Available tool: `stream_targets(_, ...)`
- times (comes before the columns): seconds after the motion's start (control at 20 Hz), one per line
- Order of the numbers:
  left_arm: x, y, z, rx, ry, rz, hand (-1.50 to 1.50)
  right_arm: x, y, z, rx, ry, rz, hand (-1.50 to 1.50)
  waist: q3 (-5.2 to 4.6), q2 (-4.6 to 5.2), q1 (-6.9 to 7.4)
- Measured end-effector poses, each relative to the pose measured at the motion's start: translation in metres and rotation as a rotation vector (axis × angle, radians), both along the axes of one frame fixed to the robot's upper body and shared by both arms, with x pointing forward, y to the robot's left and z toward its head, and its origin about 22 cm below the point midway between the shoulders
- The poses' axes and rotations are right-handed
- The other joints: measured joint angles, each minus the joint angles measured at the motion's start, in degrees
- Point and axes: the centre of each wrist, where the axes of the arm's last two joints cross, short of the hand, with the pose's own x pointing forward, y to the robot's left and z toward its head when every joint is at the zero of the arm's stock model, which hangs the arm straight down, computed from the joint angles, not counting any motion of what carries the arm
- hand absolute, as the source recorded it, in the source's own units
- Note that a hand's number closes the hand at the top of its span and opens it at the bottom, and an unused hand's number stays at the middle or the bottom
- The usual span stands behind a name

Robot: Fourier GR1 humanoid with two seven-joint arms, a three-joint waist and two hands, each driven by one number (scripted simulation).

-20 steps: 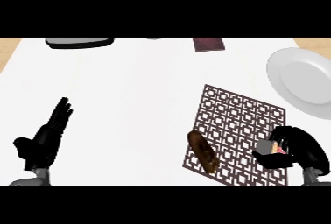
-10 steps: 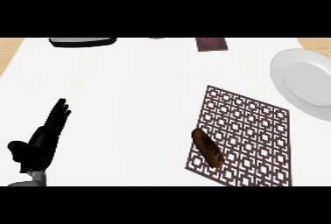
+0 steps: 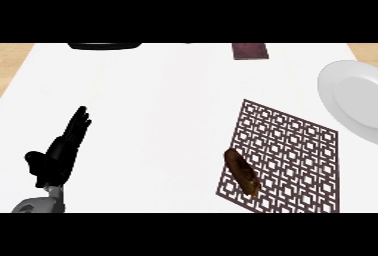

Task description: Pick the cupcake from the placemat and place it in the plate

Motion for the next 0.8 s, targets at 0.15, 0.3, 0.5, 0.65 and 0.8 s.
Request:
stream_targets(0.15,-0.001,0.002,-0.003,0.001,0.005,-0.004,0.00,0.001,0.002,0.021,-0.059,-0.082,0.004,1.50,-0.02,0.02,0.21)
stream_targets(0.3,0.001,0.004,-0.004,0.005,0.004,-0.006,0.00,0.008,0.001,0.040,-0.080,-0.132,0.016,1.50,-0.03,0.06,0.46)
stream_targets(0.5,-0.004,-0.004,-0.005,0.004,0.002,-0.011,0.00,0.030,0.010,0.055,-0.079,-0.175,0.044,1.50,-0.03,0.07,0.88)
stream_targets(0.65,-0.003,0.004,0.000,0.006,0.002,-0.017,0.00,0.053,0.015,0.062,-0.073,-0.182,0.061,1.50,-0.02,0.11,1.10)
stream_targets(0.8,0.002,0.007,0.000,0.001,-0.001,-0.023,0.00,0.078,0.020,0.067,-0.055,-0.180,0.086,1.50,-0.02,0.16,1.24)
